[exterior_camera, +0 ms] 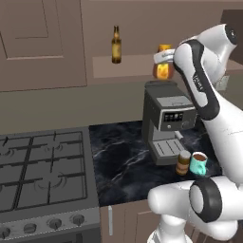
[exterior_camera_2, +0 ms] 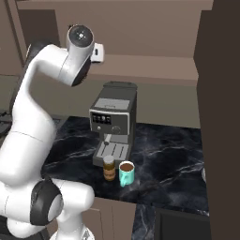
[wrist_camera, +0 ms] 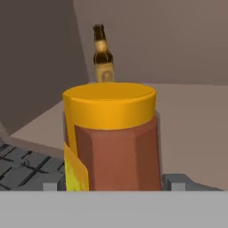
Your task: Pick the cinnamon and honey bottle from the cabinet and place them next to the mug.
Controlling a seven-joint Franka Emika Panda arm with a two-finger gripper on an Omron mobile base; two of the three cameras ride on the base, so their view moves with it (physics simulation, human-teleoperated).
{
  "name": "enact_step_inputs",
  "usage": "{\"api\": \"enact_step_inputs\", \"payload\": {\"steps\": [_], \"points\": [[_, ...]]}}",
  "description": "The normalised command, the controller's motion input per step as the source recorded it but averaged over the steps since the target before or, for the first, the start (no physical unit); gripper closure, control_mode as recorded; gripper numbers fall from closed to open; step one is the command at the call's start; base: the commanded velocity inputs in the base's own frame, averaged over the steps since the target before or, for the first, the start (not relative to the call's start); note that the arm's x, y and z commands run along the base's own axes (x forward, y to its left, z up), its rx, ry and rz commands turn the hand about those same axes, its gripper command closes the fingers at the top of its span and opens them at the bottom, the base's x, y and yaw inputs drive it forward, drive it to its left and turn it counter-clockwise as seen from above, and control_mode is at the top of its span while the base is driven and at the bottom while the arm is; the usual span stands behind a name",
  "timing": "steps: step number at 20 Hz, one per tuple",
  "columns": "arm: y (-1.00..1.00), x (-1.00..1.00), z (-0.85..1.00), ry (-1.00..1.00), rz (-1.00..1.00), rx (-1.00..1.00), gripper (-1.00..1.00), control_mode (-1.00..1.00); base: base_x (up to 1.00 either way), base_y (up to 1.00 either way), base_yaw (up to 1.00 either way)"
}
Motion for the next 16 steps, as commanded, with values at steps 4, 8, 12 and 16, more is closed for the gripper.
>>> {"api": "enact_step_inputs", "payload": {"steps": [4, 8, 12, 16], "points": [[0.00, -0.97, -0.05, 0.00, -0.23, 0.00, 1.00, -1.00, 0.00, 0.00, 0.00], [0.00, -0.81, -0.09, 0.00, -0.32, 0.00, 1.00, -1.00, 0.00, 0.00, 0.00], [0.00, -0.49, -0.46, 0.04, -0.45, -0.02, 1.00, -1.00, 0.00, 0.00, 0.00], [0.12, -0.26, -0.78, 0.15, -0.60, -0.06, 1.00, -1.00, 0.00, 0.00, 0.00]]}}
